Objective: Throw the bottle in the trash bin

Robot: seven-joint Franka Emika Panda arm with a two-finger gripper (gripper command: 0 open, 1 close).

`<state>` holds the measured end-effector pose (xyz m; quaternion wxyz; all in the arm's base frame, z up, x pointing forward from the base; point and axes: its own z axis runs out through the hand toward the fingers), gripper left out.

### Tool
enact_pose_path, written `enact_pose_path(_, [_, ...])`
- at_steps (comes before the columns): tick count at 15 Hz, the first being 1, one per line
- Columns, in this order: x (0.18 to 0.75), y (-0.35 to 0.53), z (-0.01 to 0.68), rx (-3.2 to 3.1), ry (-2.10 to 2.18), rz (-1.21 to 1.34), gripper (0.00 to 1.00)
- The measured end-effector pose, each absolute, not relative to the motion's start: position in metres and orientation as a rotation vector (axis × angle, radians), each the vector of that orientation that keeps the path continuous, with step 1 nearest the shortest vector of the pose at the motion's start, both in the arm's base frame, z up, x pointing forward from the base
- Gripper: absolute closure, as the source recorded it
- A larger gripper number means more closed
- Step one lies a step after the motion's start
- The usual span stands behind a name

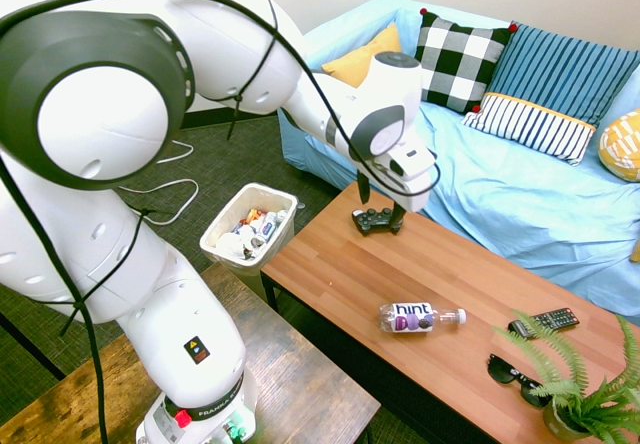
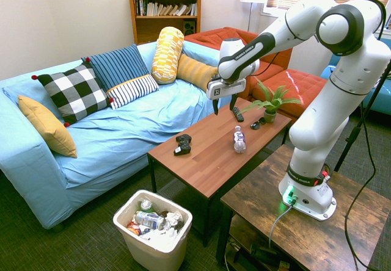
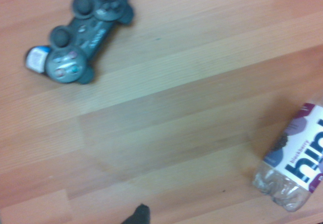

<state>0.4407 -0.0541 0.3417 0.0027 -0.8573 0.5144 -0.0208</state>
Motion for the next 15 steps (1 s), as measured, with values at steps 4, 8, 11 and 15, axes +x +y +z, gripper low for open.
enact_pose_path(4, [0.442,-0.134,0.292,-2.582,1.831,0.015,0.0])
enact_pose_path(8, [0.445,-0.173,0.239,-2.55,1.939,0.096,0.0])
enact_pose_path(11, [0.454,-0.178,0.187,-2.536,1.979,0.191,0.0])
enact_pose_path(15, [0.468,-0.183,0.132,-2.542,2.018,0.261,0.0])
